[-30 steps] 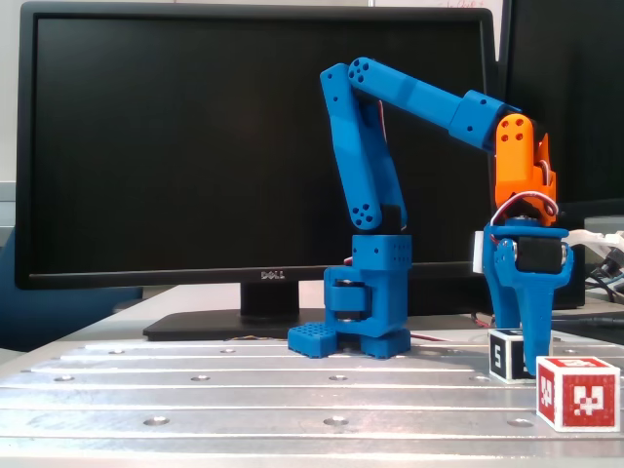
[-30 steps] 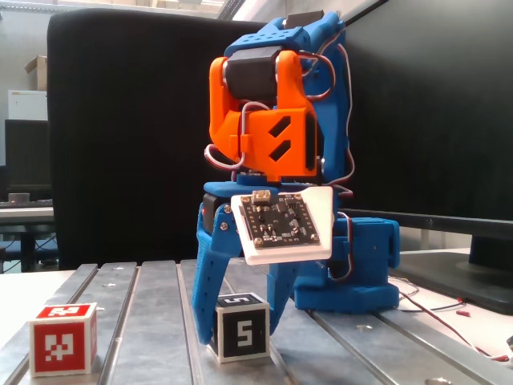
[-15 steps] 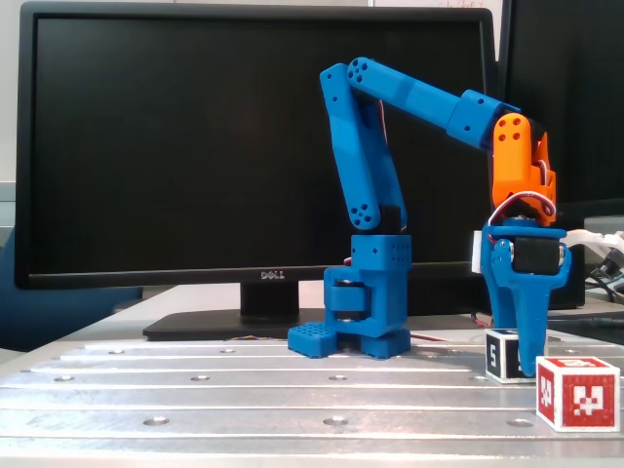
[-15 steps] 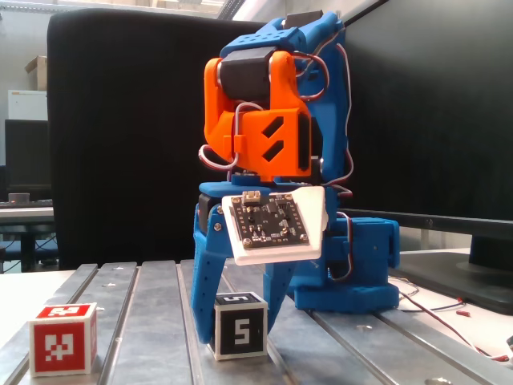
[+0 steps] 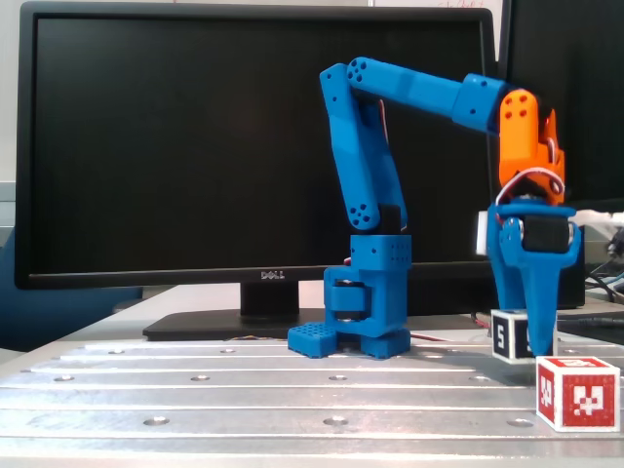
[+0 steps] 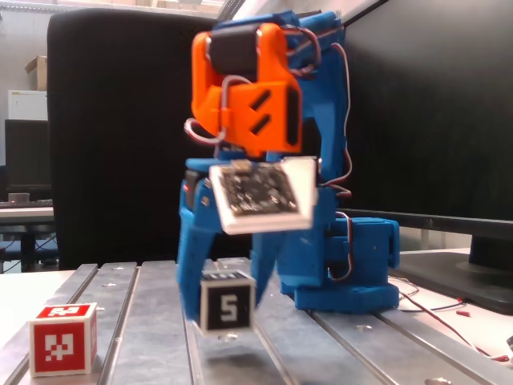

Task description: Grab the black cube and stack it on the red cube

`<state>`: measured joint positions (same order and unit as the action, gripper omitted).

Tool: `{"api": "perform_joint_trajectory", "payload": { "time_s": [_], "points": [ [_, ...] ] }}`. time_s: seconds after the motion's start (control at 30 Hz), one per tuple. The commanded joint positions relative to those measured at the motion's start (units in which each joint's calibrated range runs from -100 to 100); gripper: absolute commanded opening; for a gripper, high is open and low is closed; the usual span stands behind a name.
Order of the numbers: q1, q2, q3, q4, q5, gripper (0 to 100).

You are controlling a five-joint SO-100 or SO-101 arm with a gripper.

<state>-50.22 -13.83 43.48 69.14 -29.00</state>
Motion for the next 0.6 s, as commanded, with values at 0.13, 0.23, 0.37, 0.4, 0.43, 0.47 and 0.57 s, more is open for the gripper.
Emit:
{"api": "perform_joint_trajectory", "payload": {
  "time_s": [0.13, 0.23, 0.37, 0.4, 0.43, 0.47, 0.57],
  "points": [
    [4.56, -0.12, -13.22, 10.42, 4.01, 17],
    [6.63, -0.04, -17.29, 13.33, 5.85, 17],
    [9.43, 0.88, -20.37, 13.92, 8.01, 17],
    [9.88, 1.63, -21.27, 13.92, 8.27, 17],
    [10.54, 2.72, -22.45, 14.27, 8.37, 17],
    [10.98, 3.97, -23.71, 14.61, 8.37, 17],
    [12.02, 8.23, -28.96, 16.32, 8.37, 17]
  ]
}}
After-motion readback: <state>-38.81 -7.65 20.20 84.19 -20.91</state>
